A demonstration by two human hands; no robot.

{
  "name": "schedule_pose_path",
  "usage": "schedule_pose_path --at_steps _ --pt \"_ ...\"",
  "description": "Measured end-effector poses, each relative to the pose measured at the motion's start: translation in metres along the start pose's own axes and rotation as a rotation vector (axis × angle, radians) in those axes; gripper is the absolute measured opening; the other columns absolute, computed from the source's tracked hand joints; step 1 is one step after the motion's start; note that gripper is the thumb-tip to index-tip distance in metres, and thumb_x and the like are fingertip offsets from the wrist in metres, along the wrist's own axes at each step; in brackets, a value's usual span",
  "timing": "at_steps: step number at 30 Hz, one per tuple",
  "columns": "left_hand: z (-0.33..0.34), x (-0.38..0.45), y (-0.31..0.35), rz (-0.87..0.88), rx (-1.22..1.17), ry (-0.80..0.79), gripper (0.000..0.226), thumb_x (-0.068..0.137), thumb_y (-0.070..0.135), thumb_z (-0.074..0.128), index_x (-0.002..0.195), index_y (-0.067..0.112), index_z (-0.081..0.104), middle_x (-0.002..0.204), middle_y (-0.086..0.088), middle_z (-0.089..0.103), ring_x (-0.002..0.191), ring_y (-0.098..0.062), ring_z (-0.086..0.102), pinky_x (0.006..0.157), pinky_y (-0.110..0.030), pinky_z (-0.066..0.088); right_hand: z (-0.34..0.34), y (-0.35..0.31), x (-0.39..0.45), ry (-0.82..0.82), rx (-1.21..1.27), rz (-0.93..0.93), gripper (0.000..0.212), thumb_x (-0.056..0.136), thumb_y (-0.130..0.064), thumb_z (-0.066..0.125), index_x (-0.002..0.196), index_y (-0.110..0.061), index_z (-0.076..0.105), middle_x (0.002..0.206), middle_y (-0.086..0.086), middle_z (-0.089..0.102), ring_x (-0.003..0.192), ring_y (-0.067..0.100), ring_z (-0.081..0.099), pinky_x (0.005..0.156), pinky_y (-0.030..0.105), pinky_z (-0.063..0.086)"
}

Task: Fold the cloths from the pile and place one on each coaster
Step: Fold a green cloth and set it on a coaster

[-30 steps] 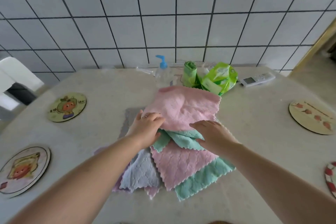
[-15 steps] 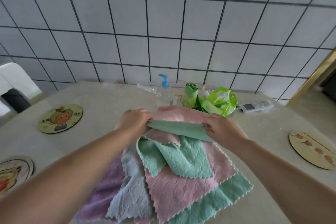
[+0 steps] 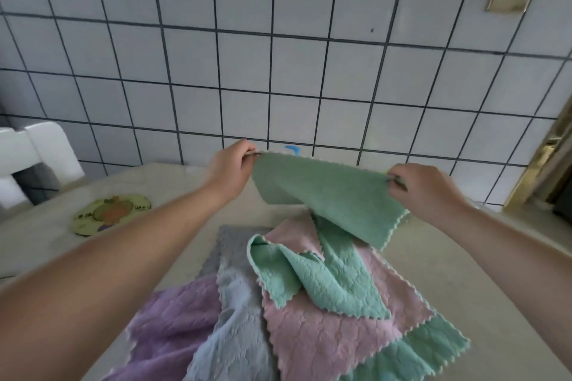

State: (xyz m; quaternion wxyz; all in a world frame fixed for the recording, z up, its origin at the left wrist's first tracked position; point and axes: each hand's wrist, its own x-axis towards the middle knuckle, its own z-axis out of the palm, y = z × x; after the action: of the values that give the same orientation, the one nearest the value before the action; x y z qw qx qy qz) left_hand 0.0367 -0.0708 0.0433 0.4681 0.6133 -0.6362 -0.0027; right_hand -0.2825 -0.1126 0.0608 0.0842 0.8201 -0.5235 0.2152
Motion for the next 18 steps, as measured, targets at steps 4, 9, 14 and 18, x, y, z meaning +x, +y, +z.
schedule_pose_path --at_steps 4,9,14,18 --pt "-0.026 -0.013 0.015 -0.116 -0.266 0.096 0.012 0.094 0.013 0.047 0.095 0.008 0.058 0.09 -0.012 0.062 0.081 -0.033 0.064 0.076 -0.047 0.054 -0.031 -0.01 -0.023 0.175 0.052 0.05 0.028 0.089 -0.04 0.052 0.077 -0.016 0.059 0.064 0.004 0.061 0.063 0.028 0.057 0.054 0.031 0.038" --pt "-0.074 -0.055 0.039 -0.102 -0.452 0.188 0.01 0.091 0.017 0.057 0.082 0.013 0.058 0.072 0.001 0.056 0.073 -0.018 0.061 0.084 -0.05 0.053 -0.072 -0.032 -0.061 0.365 0.388 0.126 0.013 0.088 -0.031 0.059 0.079 -0.023 0.06 0.057 -0.004 0.053 0.053 0.016 0.049 0.053 0.028 0.036" --pt "-0.119 -0.117 0.078 -0.052 -0.337 0.241 0.025 0.092 0.025 0.056 0.077 0.006 0.059 0.064 0.002 0.053 0.063 -0.012 0.059 0.069 -0.031 0.055 -0.099 -0.056 -0.12 0.421 0.715 0.127 0.006 0.088 -0.021 0.06 0.089 -0.015 0.062 0.06 -0.001 0.049 0.053 0.015 0.04 0.053 0.028 0.031" --pt "-0.137 -0.182 0.093 -0.009 -0.248 0.201 0.031 0.095 0.026 0.05 0.075 0.003 0.055 0.062 -0.004 0.049 0.059 -0.022 0.055 0.06 -0.037 0.055 -0.099 -0.067 -0.192 0.359 0.881 0.183 0.016 0.09 -0.03 0.058 0.078 -0.019 0.059 0.072 0.006 0.053 0.068 0.02 0.049 0.066 0.034 0.038"
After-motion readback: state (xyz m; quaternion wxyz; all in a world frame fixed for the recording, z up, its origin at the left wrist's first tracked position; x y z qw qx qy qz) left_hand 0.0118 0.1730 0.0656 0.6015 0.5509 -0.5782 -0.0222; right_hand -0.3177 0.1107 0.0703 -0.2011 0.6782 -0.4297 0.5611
